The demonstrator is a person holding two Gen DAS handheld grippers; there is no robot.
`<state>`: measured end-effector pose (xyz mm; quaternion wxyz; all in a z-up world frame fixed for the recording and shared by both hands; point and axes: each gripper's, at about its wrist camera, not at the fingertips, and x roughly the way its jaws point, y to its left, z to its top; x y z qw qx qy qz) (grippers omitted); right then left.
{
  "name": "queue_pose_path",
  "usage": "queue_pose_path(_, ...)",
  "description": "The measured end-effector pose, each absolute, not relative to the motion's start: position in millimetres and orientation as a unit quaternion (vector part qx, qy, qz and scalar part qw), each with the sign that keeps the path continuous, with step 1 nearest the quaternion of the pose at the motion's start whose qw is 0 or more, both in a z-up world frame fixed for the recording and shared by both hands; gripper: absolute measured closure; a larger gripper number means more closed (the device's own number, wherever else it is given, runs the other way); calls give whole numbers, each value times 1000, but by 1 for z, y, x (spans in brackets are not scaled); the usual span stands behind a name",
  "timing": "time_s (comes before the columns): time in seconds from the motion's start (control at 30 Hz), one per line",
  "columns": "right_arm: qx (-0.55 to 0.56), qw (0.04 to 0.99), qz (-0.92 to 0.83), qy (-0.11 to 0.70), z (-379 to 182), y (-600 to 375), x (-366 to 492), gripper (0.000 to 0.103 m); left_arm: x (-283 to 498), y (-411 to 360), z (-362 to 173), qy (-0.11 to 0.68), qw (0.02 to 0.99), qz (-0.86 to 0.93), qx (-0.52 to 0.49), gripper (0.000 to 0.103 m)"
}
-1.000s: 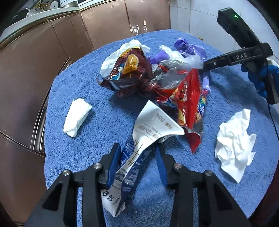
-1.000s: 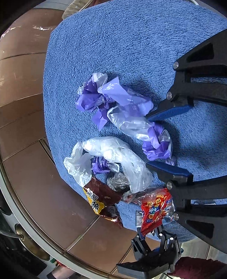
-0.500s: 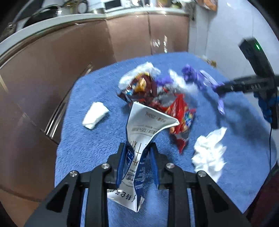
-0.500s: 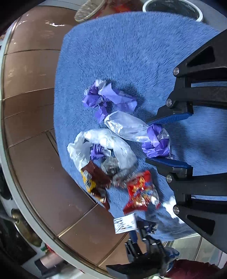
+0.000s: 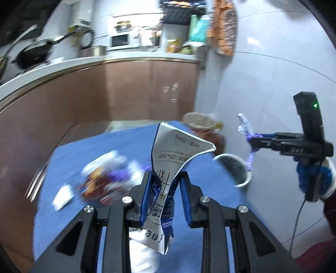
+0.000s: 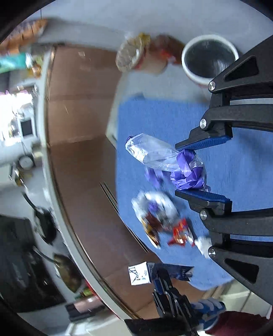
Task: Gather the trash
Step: 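Carry both items to the metal bin and open both tools to drop them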
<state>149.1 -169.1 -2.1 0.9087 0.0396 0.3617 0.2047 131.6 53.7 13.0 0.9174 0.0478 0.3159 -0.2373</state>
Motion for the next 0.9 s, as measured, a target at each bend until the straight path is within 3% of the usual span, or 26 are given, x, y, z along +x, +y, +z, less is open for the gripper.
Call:
queue_pose_path(0.23,55,933,82,346,-10,-252,146,69,169,-74,24,332,884,-324,56,78)
queue_pose_path(0.43,66,931,0,359,-42,-310,169,69,216,-178,2,363,853,-369,65,78)
queue_pose_path(0.9,78,905,-114,403,-144,-396,238,68,334,-325,-118,461,804,-375,33,77)
